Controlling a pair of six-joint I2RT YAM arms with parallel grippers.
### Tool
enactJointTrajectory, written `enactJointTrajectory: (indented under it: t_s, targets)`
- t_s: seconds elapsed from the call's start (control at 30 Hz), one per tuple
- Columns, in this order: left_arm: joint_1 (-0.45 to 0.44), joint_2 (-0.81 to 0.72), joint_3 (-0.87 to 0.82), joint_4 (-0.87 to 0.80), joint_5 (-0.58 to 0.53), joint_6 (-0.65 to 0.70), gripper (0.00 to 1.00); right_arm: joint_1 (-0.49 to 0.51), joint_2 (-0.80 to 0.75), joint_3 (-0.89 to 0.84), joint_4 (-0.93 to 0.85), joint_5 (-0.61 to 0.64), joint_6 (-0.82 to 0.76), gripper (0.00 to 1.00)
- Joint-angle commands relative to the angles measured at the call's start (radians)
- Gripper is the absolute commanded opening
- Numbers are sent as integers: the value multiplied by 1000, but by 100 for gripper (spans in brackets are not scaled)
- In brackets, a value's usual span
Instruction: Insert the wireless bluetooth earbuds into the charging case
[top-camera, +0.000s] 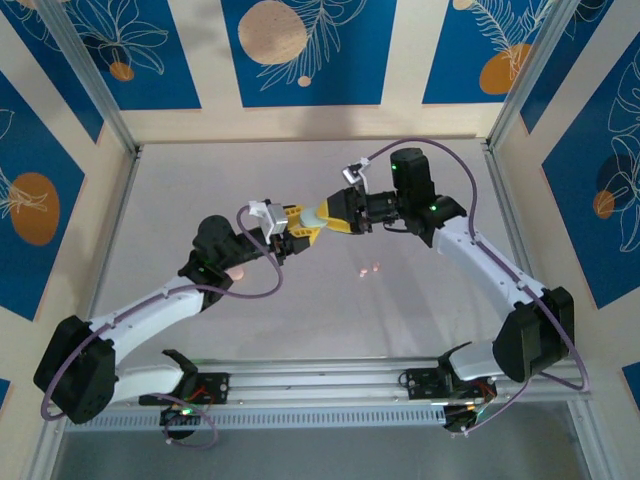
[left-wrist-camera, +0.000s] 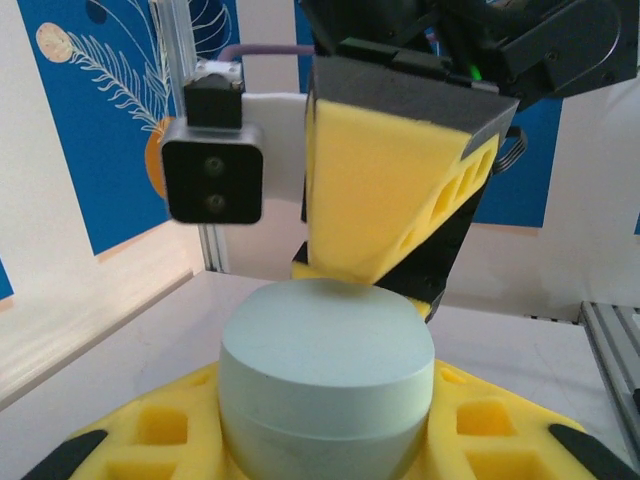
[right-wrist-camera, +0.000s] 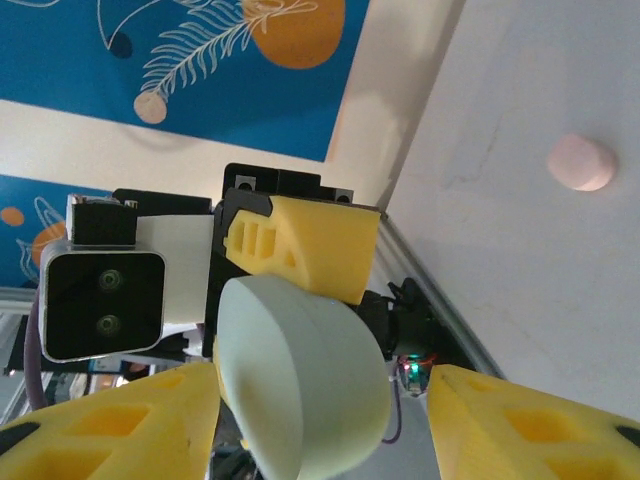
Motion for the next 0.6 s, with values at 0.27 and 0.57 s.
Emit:
enactJointTrajectory:
  t_s: [0.27,0.57]
  targets:
    - [-13,11,46,16,23,-1,36,14,66,19,37,-120,88,43]
    - [-14,6,49,-125,-104,54,60,-23,59,11,34,-20,97,19]
